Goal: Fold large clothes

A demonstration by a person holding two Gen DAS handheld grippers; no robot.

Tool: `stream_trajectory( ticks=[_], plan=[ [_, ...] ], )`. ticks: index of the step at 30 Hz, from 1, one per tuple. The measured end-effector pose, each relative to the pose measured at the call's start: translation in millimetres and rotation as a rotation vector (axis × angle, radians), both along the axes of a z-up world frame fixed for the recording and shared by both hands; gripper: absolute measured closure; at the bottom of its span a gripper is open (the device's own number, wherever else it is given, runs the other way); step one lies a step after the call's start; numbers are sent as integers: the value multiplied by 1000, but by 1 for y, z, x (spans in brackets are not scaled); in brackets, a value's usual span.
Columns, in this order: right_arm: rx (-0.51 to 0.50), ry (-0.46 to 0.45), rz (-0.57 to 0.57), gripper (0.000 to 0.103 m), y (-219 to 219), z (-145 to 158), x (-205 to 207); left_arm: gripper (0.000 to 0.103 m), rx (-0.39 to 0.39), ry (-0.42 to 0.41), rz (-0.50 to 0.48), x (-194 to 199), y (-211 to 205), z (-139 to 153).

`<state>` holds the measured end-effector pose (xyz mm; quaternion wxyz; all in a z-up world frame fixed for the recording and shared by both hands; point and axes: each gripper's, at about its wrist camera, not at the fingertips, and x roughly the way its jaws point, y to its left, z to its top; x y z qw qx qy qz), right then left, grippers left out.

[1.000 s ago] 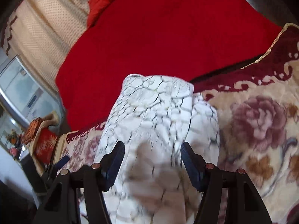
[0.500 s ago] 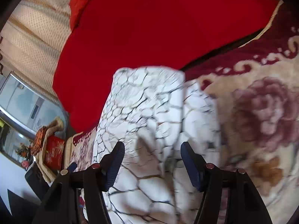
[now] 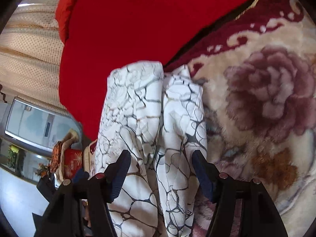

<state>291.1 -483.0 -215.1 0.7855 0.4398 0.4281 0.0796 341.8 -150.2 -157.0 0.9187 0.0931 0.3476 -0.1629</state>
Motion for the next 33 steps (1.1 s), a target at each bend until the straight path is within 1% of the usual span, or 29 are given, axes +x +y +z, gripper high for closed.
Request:
stream_trajectory(
  ticks=[2, 5, 7, 9, 13, 15, 17, 18, 20, 22, 24, 25, 26, 28, 30, 33],
  plan=[
    [18, 0, 13, 29, 2, -5, 2, 0, 0, 0, -5, 0, -1, 0],
    [54, -3, 20, 29, 3, -13, 6, 0, 0, 3, -9, 2, -4, 0],
    [92, -14, 25, 24, 1, -21, 9, 0, 1, 7, -10, 3, -6, 0],
    [129, -19, 32, 23, -2, -26, 13, 0, 2, 11, -13, 4, -9, -1],
    [165, -40, 61, 19, 0, -33, 24, 0, -4, 34, -29, 8, -14, -4],
    [179, -56, 79, 18, 4, -36, 31, 0, -29, 80, -64, 11, -17, -8],
    [203, -77, 99, 16, 5, -37, 36, 0, -63, 154, -116, 17, -21, -15],
    [218, -91, 114, 14, 7, -38, 39, 0, -80, 189, -127, 21, -22, -19],
    [215, -108, 139, 13, 11, -37, 43, 0, -119, 255, -143, 28, -22, -26],
    [207, -113, 149, 13, 14, -38, 46, 0, -186, 321, -157, 36, -18, -31],
    [214, -118, 139, 13, 14, -39, 45, 0, -276, 411, -189, 45, -15, -38],
    [215, -119, 137, 13, 16, -39, 47, 0, -307, 450, -198, 49, -14, -42],
    [212, -121, 134, 13, 16, -39, 47, 0, -339, 480, -192, 52, -13, -46],
    [204, -129, 126, 14, 17, -37, 46, 0, -373, 491, -185, 53, -13, -49],
    [203, -141, 128, 14, 21, -35, 47, 0, -394, 508, -215, 53, -18, -49],
    [201, -156, 146, 13, 25, -32, 48, 0, -370, 500, -220, 50, -25, -47]
  ],
)
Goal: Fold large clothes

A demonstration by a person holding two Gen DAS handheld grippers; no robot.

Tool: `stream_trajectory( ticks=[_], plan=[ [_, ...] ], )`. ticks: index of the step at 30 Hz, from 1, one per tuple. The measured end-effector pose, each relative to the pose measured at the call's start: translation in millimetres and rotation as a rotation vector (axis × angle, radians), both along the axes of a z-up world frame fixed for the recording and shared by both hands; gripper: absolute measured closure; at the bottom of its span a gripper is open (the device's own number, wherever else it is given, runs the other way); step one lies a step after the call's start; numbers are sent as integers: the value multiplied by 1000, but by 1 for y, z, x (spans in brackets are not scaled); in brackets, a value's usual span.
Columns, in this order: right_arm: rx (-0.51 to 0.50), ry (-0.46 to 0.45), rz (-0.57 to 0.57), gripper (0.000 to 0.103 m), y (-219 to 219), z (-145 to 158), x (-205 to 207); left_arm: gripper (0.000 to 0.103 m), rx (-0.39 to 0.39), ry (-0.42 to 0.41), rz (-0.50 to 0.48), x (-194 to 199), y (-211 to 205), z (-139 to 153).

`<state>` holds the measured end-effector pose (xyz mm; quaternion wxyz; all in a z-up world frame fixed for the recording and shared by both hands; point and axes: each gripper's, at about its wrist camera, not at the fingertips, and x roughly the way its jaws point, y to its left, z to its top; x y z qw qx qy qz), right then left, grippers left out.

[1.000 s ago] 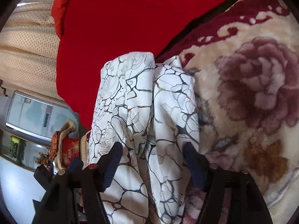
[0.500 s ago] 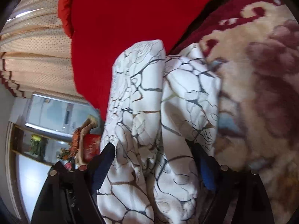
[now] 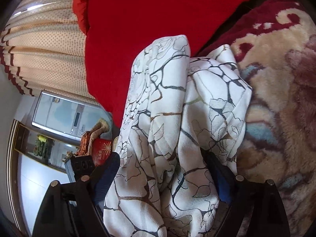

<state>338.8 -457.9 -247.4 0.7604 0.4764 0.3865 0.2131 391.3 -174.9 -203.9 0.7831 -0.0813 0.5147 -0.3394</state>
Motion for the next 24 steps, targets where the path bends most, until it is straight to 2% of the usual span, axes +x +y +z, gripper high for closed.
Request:
stream_trajectory(
  ticks=[4, 6, 10, 14, 17, 20, 22, 24],
  plan=[
    [43, -29, 27, 12, -3, 2, -1, 0, -47, 47, -26, 7, 5, -1],
    [25, -33, 43, 9, -3, 5, 0, 0, -56, 64, -45, 11, 8, -2],
    [-25, -40, 55, 3, 4, 7, 2, 0, -36, 46, -66, 9, 4, -8],
    [-75, -47, 43, 3, 12, 8, 3, 4, -31, 16, -66, 5, 0, -6],
    [-140, -48, 22, 9, 17, 11, 2, 10, -35, -3, -62, 1, 0, -1],
    [-168, -59, 2, 25, 20, 15, -2, 15, -42, 1, -50, 1, 4, -1],
    [-162, -54, -17, 39, 18, 16, -4, 19, -43, -5, -42, 0, 8, 1],
    [-179, -63, -33, 44, 20, 19, -7, 22, -45, -17, -35, -1, 9, 4]
  ],
)
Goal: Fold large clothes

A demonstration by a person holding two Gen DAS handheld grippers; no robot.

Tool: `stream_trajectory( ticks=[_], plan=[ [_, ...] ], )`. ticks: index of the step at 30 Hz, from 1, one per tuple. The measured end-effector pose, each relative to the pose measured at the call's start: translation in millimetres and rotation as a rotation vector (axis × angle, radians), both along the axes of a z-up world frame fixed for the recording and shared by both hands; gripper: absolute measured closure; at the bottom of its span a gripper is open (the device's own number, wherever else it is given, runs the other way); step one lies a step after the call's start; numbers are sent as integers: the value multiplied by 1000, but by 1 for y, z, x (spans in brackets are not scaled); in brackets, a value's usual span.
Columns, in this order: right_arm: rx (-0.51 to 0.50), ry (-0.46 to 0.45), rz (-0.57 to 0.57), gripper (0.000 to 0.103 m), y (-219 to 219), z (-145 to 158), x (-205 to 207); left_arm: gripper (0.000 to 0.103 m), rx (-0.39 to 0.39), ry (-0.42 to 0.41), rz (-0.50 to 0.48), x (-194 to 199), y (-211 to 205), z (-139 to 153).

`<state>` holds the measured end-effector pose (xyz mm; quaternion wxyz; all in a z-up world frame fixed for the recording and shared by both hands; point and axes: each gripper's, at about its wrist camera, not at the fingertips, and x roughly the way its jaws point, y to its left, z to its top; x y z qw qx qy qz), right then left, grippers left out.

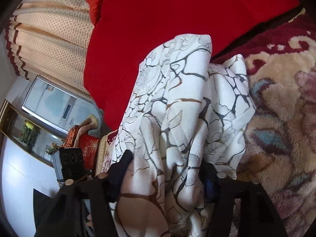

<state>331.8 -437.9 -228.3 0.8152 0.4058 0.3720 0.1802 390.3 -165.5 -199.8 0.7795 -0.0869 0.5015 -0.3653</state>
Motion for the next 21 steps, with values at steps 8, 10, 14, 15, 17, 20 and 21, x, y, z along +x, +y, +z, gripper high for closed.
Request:
stream_trajectory(
  ticks=[8, 10, 14, 15, 17, 20, 21],
  plan=[
    [-12, -78, -10, 52, 14, 25, -14, 37, -39, -32, 8, -8, 17, 11],
    [6, -107, -9, 53, 16, 29, -18, 39, -44, -41, 3, -13, 23, 15],
    [31, -160, 6, 55, 22, 43, -27, 43, -61, -43, 5, -18, 36, 19],
    [40, -172, 9, 56, 25, 45, -29, 44, -60, -42, 7, -19, 40, 20],
    [29, -177, 16, 56, 30, 49, -29, 44, -40, -37, 18, -20, 43, 16],
    [-15, -93, 1, 56, 30, 39, -22, 38, 22, -22, 36, -16, 42, 2],
    [-33, -62, -9, 54, 27, 35, -20, 35, 33, 0, 50, -12, 42, -4]
  ],
)
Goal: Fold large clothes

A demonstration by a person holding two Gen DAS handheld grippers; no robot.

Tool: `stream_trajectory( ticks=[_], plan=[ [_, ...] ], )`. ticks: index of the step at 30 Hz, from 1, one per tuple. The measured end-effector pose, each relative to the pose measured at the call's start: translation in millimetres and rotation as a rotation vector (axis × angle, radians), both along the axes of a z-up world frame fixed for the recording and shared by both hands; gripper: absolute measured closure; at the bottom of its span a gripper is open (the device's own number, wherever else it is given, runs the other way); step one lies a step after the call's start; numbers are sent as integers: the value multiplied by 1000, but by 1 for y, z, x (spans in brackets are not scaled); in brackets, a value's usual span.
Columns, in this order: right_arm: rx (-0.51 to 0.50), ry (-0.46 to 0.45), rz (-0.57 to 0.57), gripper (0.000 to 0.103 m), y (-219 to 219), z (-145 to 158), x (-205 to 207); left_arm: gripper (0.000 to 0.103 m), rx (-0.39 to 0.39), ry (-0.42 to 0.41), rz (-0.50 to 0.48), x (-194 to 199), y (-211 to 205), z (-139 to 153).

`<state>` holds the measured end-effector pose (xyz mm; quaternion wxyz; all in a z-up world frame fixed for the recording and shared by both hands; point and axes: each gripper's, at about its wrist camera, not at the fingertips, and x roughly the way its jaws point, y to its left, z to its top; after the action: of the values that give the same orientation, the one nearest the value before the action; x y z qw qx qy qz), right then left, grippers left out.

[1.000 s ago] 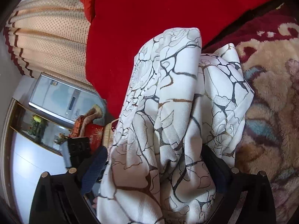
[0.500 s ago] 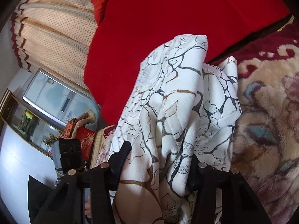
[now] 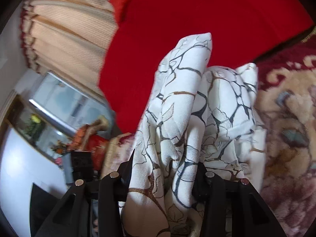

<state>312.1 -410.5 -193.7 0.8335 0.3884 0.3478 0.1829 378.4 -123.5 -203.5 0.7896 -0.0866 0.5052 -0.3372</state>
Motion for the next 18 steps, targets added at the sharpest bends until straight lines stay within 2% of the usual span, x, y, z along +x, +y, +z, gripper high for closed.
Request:
stream_trajectory(
  ticks=[2, 3, 5, 6, 8, 10, 11, 12, 14, 16, 17, 18],
  plan=[
    [19, 69, -31, 43, -9, -10, 3, 25, -3, 40, 16, 5, 4, -8],
    [26, 94, -34, 32, -14, -14, 4, 22, -1, 38, 19, 8, 3, -9],
    [-36, 114, -49, 22, -22, -14, 2, 9, 18, 35, 35, 9, 4, -12],
    [-66, 123, -58, 16, -24, -14, 2, 8, 16, 51, 39, 12, 5, -16],
    [-86, 151, -46, 12, -27, -22, 4, 8, -17, 107, 35, 17, 1, -24],
    [-40, 170, -30, 8, -31, -31, 7, 8, -69, 153, 20, 19, 2, -31],
    [-1, 179, -19, 7, -32, -38, 9, 20, -95, 164, 9, 20, 1, -32],
    [48, 186, -8, 5, -35, -46, 12, 25, -118, 158, -2, 19, 0, -31],
    [106, 179, -3, 6, -37, -54, 14, 30, -95, 109, -2, 14, -3, -24],
    [118, 152, -11, 25, -39, -53, 9, 36, -87, 72, -2, 10, -4, -18],
    [137, 130, -14, 31, -40, -51, 6, 41, -96, 61, 1, 9, -2, -14],
    [147, 101, -2, 47, -39, -46, 3, 43, -102, 52, 0, 7, 0, -11]
  ],
)
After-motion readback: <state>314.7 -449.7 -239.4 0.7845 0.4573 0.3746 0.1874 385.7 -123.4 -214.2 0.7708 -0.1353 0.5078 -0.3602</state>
